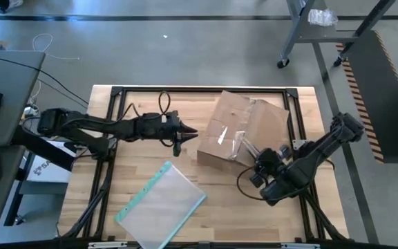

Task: Unpack boxes
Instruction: Open the cardboard box using the black cutter

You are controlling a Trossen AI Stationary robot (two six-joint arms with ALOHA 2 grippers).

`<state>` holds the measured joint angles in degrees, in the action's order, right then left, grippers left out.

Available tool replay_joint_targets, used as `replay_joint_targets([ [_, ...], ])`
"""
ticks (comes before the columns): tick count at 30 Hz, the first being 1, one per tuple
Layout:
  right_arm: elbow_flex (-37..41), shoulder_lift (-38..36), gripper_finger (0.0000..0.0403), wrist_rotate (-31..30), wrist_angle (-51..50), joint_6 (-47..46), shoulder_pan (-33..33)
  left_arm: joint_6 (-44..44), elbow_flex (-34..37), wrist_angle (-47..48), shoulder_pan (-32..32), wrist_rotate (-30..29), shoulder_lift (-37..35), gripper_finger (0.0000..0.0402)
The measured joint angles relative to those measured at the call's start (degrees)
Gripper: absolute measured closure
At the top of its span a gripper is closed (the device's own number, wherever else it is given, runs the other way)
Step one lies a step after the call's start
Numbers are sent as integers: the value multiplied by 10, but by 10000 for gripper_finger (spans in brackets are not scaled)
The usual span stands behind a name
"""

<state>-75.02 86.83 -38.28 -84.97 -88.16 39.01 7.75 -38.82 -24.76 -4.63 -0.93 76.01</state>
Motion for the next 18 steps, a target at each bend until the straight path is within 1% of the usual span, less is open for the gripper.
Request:
replay_joint_targets([
  [3,50,-9,290,-9,66,17,-12,-10,0,-17,-11,15,31,363],
  [6,86,-13,290,-26,139,68,-40,-18,-1,-17,-20,26,50,377],
  [10,108,-15,290,-38,213,153,-88,-29,-4,4,-21,28,41,391],
  [13,109,-15,290,-33,245,238,-131,-40,-4,50,-21,22,14,398],
  [15,110,-14,290,-30,276,308,-165,-40,-5,103,-21,17,-6,401],
  [18,110,-13,290,-6,324,414,-223,-31,-5,176,-17,-3,-33,401],
])
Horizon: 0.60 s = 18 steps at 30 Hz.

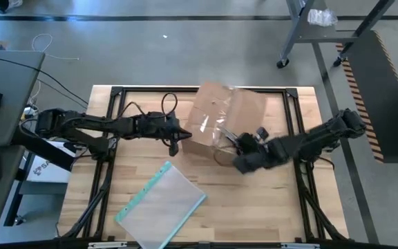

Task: Unpack boxes
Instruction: Open the cardboard box using the black cutter

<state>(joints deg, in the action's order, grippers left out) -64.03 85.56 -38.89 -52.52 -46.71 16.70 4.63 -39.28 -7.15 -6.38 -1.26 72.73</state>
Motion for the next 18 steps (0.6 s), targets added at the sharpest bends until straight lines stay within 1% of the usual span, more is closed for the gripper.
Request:
replay_joint_targets([
  [2,0,0,290,17,37,71,-38,13,-1,37,9,-26,-12,401],
  [5,3,1,290,33,100,193,-88,29,-1,68,29,-72,-16,401],
  [7,4,3,290,54,148,275,-114,44,-1,69,44,-95,-12,401],
  [9,3,3,290,57,180,337,-129,68,-1,53,62,-104,-8,401],
  [11,-7,0,290,40,177,356,-135,94,0,23,81,-103,-1,401],
  [14,-27,-20,291,-4,163,360,-137,111,2,-60,111,-97,21,401],
  [16,-40,-41,291,-42,163,347,-132,96,1,-147,123,-96,44,401],
  [18,-45,-65,291,-73,165,326,-128,75,-12,-203,123,-89,65,401],
])
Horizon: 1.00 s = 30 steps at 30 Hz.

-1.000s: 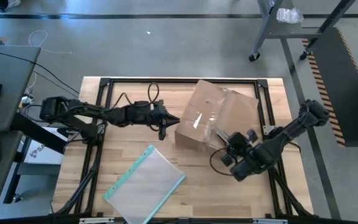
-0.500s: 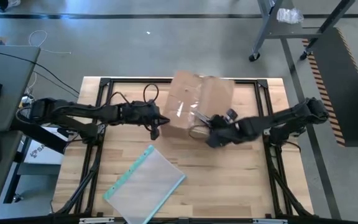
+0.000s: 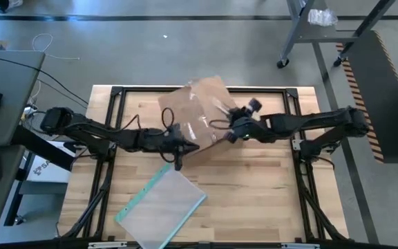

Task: Unpack boxes
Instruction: Open the cardboard box using the black cutter

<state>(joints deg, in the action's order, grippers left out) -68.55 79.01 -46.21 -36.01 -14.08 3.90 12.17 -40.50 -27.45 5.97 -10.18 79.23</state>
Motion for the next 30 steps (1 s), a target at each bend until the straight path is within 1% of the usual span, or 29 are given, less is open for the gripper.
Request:
replay_joint_targets([
  [2,0,-24,291,-3,5,-24,3,-13,-29,-14,-3,24,12,401],
  [4,0,-42,291,6,11,-42,3,-28,-69,19,-8,51,12,401],
  [5,2,-47,291,20,16,-46,3,-40,-93,52,-10,59,7,401],
  [7,8,-47,291,44,30,-50,3,-73,-144,162,-17,53,-7,401],
  [9,25,-39,291,76,77,-50,4,-117,-198,279,-29,-5,-17,401],
  [11,49,-28,291,107,159,-37,6,-169,-238,370,-54,-93,-20,401],
  [12,62,-20,291,118,201,-32,7,-193,-250,394,-71,-127,-20,401],
  [13,77,-13,291,128,244,-29,7,-213,-254,406,-91,-147,-21,401],
  [14,91,-5,291,138,290,-29,7,-230,-254,413,-115,-150,-21,401],
  [15,104,2,291,149,333,-29,6,-240,-251,416,-144,-136,-20,401],
  [18,136,25,291,164,423,-40,1,-246,-237,412,-235,-25,-3,401],
  [19,143,32,291,164,435,-49,-1,-244,-230,411,-264,8,7,401],
  [22,161,41,291,158,447,-80,-2,-234,-205,386,-334,71,39,401],
  [24,172,41,291,148,450,-101,-2,-233,-199,377,-367,117,63,401],
  [26,181,41,291,147,441,-121,1,-227,-199,390,-387,150,86,401],
  [30,183,40,291,127,417,-142,10,-216,-201,423,-401,170,112,401],
])
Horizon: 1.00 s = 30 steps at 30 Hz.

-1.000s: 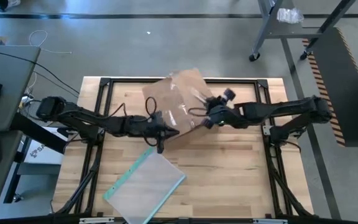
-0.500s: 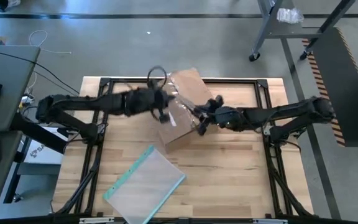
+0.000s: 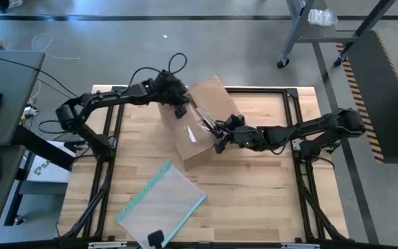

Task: Unpack boxes
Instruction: Open the cardboard box using the black cutter

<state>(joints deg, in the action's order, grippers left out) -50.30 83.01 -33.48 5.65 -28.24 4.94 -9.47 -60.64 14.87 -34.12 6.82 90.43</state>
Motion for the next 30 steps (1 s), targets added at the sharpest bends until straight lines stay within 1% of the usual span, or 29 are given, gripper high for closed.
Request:
replay_joint_targets([
  [4,0,-23,291,-14,-6,6,10,42,0,9,11,14,-1,402],
  [8,-1,-63,291,-56,-31,16,27,64,3,29,40,12,-35,402],
  [10,-1,-82,291,-70,-47,17,34,64,5,35,52,-1,-62,401],
  [12,-1,-94,291,-75,-56,13,42,57,5,34,58,-29,-91,401],
  [14,-1,-96,291,-76,-53,13,48,47,5,24,50,-51,-114,401],
  [17,-1,-90,291,-62,-44,13,51,43,4,16,27,-54,-122,401],
  [21,-1,-64,291,-37,-28,13,52,25,4,3,-5,-32,-96,401],
  [23,-1,-50,291,-13,-10,13,52,18,4,-2,-17,-17,-72,401],
  [25,-1,-35,291,2,-4,12,52,17,4,-5,-24,-14,-45,401],
  [27,-1,-20,291,6,-11,-1,52,12,4,7,-31,-16,-20,401],
  [30,-1,-11,291,10,-43,-30,52,9,0,15,-39,4,11,401],
])
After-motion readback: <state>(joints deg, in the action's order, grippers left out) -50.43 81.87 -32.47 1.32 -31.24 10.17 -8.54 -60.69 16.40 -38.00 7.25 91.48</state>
